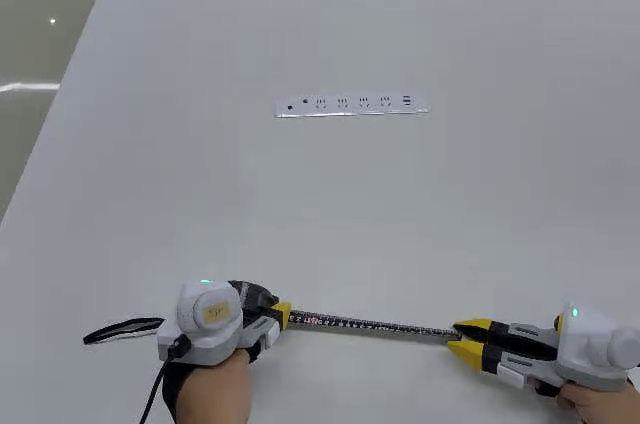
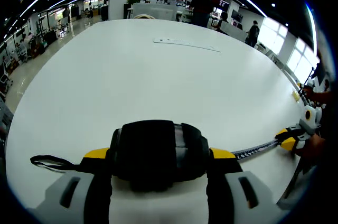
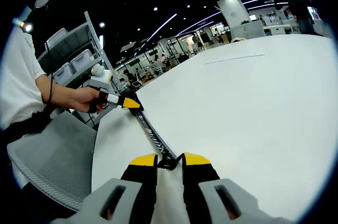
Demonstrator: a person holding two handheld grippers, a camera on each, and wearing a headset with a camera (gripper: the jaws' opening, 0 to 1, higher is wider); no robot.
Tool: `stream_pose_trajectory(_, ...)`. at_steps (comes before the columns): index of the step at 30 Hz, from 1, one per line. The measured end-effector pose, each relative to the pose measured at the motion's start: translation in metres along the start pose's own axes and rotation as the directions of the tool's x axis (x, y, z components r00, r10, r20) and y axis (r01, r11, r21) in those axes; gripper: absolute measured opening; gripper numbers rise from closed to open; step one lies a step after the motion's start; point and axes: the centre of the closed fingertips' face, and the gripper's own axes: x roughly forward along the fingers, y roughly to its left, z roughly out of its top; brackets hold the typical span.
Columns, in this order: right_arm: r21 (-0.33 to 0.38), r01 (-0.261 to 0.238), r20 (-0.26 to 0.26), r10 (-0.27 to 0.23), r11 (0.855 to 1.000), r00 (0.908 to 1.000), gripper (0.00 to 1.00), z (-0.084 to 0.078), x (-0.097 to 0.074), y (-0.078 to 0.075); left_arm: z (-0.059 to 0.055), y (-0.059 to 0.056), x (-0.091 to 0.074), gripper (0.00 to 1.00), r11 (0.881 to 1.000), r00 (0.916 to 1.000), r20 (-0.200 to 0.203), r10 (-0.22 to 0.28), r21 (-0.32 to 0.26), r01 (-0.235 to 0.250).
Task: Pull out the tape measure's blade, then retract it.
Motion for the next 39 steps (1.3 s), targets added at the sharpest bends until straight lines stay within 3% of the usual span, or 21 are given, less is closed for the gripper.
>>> stream_pose_trajectory(4, -0.009, 0.005, 0.009, -0.005, 1.0, 0.9999, 0.16, -0.0001, -0.0002, 0.0007, -0.0001, 0.0, 0.0002, 0.72, 1.0, 1.0, 0.0, 0.001, 0.0, -0.001)
stream_pose_trajectory(8, -0.066, 0.003, 0.003, -0.003, 0.998, 1.0, 0.15, -0.0028, -0.0008, 0.0031, -0.0001, 0.0006, 0.0006, 0.71, 1.0, 1.0, -0.001, 0.0, 0.001, 0.0)
stream_pose_trajectory(16, -0.197, 0.055, 0.022, -0.051, 0.979, 0.9984, 0.11, -0.0043, -0.0005, 0.0056, -0.0003, 0.0009, 0.0009, 0.71, 1.0, 1.0, -0.001, 0.0, 0.002, 0.0)
stream_pose_trajectory(39, -0.203, 0.07, 0.03, -0.065, 0.977, 0.9974, 0.1, 0.0003, -0.0005, 0.002, -0.0011, 0.001, 0.0008, 0.71, 1.0, 0.9999, -0.015, -0.003, -0.001, 0.003)
